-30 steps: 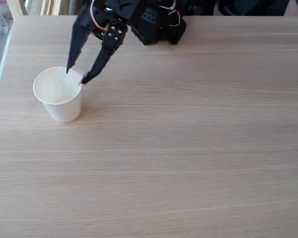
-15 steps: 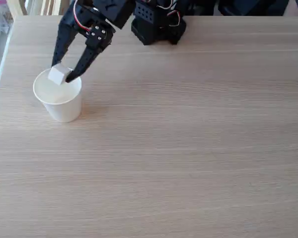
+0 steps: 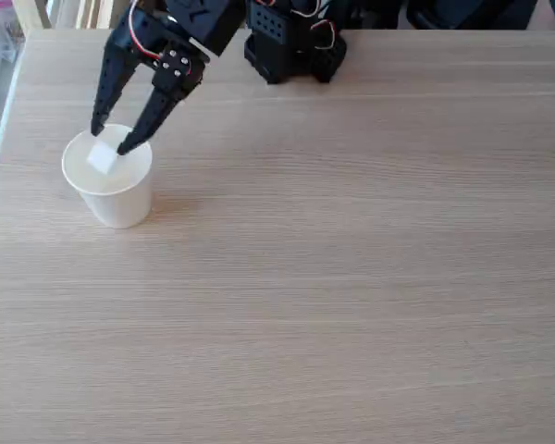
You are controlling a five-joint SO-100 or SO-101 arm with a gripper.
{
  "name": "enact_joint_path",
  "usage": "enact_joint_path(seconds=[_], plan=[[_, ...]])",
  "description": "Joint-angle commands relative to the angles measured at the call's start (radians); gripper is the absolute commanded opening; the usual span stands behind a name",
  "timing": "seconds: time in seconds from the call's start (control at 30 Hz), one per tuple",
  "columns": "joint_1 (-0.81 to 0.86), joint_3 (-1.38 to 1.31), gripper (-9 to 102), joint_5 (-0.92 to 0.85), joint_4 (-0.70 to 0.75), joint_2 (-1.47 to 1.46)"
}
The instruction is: Grasp a block and put it in the bin.
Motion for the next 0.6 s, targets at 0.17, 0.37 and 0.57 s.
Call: enact_joint_path(seconds=[0.17,0.37,0.57], plan=[[0.006,-0.034,20,-0.002,-0.012,0.002],[-0.012,-0.025,11,-0.003,-0.015,0.017],[-0.081,0.023,0,-0.011,-0.018,0.103]])
